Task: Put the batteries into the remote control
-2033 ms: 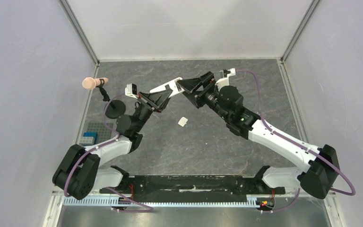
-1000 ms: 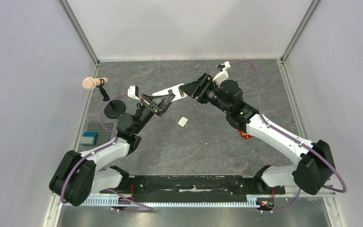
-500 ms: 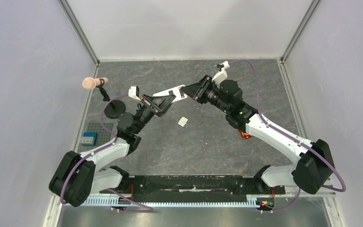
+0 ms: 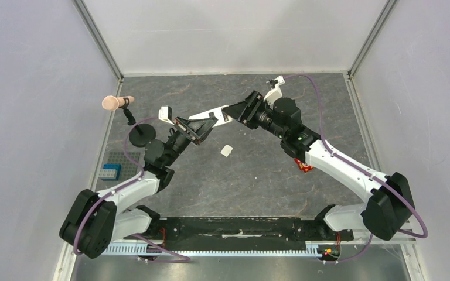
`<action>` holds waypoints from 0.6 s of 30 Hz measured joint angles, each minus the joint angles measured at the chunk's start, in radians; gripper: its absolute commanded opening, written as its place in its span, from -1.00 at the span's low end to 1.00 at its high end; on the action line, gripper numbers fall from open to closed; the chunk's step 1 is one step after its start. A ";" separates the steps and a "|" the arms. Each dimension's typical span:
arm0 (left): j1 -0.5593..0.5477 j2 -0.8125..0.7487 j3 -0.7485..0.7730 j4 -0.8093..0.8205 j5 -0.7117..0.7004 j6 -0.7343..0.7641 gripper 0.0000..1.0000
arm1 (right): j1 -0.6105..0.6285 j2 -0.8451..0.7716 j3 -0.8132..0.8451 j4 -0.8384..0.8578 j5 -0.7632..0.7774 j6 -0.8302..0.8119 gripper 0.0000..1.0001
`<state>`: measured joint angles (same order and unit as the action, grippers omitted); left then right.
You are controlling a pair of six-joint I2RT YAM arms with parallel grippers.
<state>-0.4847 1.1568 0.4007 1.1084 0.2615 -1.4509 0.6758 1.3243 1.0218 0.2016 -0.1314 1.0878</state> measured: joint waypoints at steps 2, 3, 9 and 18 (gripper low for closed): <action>0.000 -0.012 0.000 -0.012 0.002 0.026 -0.96 | -0.013 0.000 0.000 -0.010 -0.014 0.008 0.54; 0.000 -0.019 0.000 -0.023 0.002 0.043 -0.96 | -0.018 -0.003 0.000 -0.016 -0.018 0.007 0.56; 0.001 -0.086 0.002 -0.171 0.001 0.177 -0.96 | -0.035 -0.091 -0.001 -0.085 -0.021 -0.035 0.58; 0.001 -0.291 0.083 -0.629 -0.104 0.460 -0.96 | -0.047 -0.142 -0.042 -0.311 0.103 -0.236 0.50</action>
<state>-0.4835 0.8658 0.4839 0.4789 0.1574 -0.9905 0.6285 1.1828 0.9802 -0.1089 -0.0280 0.8520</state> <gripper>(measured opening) 0.278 0.734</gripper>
